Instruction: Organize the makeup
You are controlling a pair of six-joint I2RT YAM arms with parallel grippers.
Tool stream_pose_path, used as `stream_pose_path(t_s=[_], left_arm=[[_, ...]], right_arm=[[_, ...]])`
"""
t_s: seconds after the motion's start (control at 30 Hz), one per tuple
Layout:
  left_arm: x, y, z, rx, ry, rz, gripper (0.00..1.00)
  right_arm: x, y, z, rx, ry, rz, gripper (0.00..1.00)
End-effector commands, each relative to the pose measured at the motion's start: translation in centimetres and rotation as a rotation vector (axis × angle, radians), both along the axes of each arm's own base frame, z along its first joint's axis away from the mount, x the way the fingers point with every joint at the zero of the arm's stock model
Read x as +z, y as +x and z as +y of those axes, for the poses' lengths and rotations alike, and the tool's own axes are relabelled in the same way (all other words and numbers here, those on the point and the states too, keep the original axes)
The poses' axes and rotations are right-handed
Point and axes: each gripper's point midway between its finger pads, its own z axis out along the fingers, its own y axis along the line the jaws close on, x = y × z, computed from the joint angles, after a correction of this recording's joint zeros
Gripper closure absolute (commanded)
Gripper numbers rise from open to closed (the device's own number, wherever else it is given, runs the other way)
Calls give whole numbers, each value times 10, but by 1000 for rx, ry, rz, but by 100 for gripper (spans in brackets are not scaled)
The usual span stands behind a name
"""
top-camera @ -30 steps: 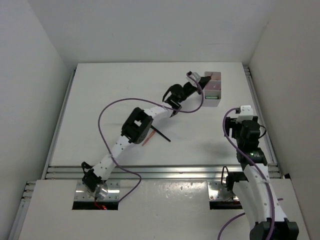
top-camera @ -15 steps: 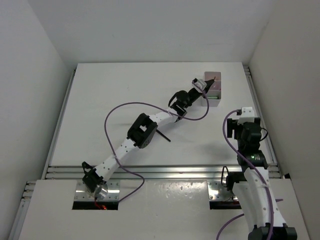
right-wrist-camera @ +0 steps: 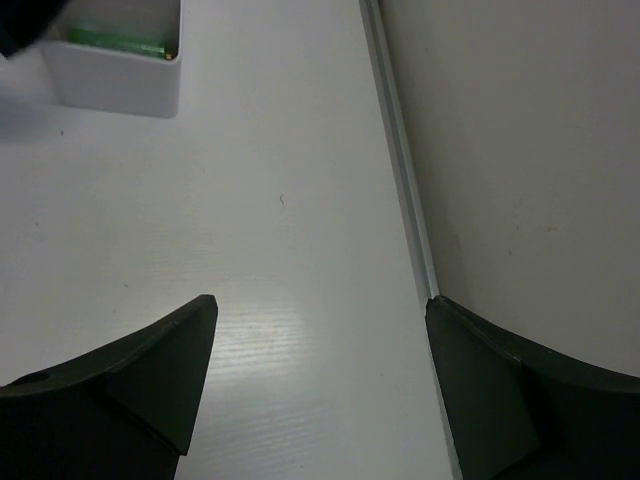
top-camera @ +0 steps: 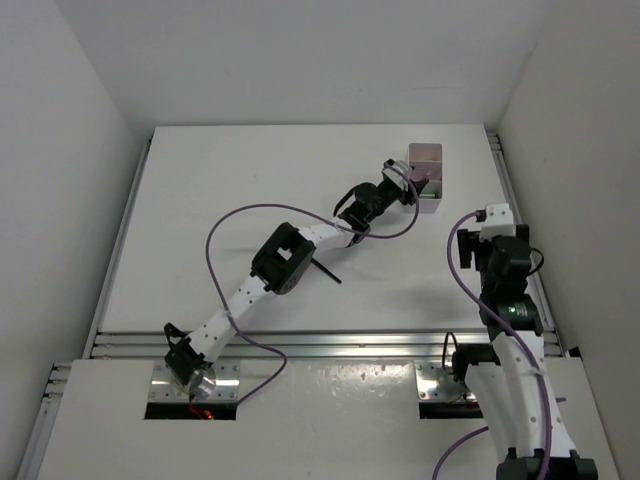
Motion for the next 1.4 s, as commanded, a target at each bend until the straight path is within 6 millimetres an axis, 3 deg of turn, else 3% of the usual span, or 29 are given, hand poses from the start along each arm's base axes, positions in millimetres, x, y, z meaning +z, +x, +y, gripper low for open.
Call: stream_pose_path(t_s=[0.0, 0.13, 0.17, 0.2, 0.23, 0.27, 0.3, 0.33, 0.37, 0.4, 0.43, 0.47, 0.5, 0.53, 0.57, 0.63, 0.67, 0.7, 0.77, 0.9, 0.93, 1.1, 1.27, 1.37], left_arm=[[99, -5, 11, -4, -59, -84, 37], [154, -3, 29, -10, -31, -132, 16], [189, -11, 35, -13, -40, -165, 12], [198, -7, 44, 9, 1, -163, 7], [209, -7, 51, 16, 28, -171, 4], [251, -19, 63, 26, 24, -207, 1], [263, -25, 70, 33, 51, -208, 0], [260, -22, 83, 67, 123, -178, 0], [239, -17, 100, 110, 189, -117, 0], [276, -36, 122, 138, 191, -129, 0], [252, -36, 142, 172, 298, -45, 0], [213, -34, 167, 235, 389, 56, 0], [202, -45, 182, 257, 445, 106, 0], [218, -62, 210, 290, 459, 127, 0], [163, -80, 232, 298, 604, 250, 0], [137, -108, 260, 289, 700, 319, 0], [135, -132, 276, 270, 742, 342, 0], [101, -149, 288, 251, 818, 399, 2], [66, -183, 300, 201, 913, 479, 7], [17, -212, 318, 190, 961, 652, 16], [15, -216, 325, 199, 957, 669, 17], [-29, -244, 341, 167, 1015, 767, 18], [-61, -251, 335, 139, 1016, 885, 19], [-72, -238, 334, 159, 1022, 882, 19]], right_arm=[[45, 8, -1, 12, -24, -63, 14], [65, 21, 8, 65, -10, -72, 13], [59, 29, 13, 95, 4, -44, 13], [71, 35, 14, 105, 6, -69, 13], [70, 39, 20, 132, 29, -67, 12], [61, 47, 25, 153, 57, -37, 12], [69, 53, 33, 191, 77, -55, 12], [63, 59, 36, 203, 91, -37, 10], [59, 66, 45, 250, 115, -28, 10], [55, 68, 50, 253, 154, -23, 10], [49, 73, 51, 251, 175, -17, 10], [42, 76, 53, 247, 201, -12, 10], [31, 76, 60, 237, 254, -2, 12], [19, 73, 62, 219, 295, 9, 12], [21, 78, 65, 229, 309, -21, 12], [4, 75, 83, 284, 300, 3, 12], [1, 74, 88, 306, 287, 13, 12], [-5, 72, 91, 313, 283, 30, 12], [-18, 66, 103, 343, 283, 76, 12], [-32, 56, 113, 369, 300, 127, 13], [-32, 54, 119, 389, 296, 130, 13], [-35, 49, 125, 398, 310, 143, 14], [-24, 45, 119, 370, 298, 105, 14], [-22, 38, 117, 368, 293, 89, 14]])
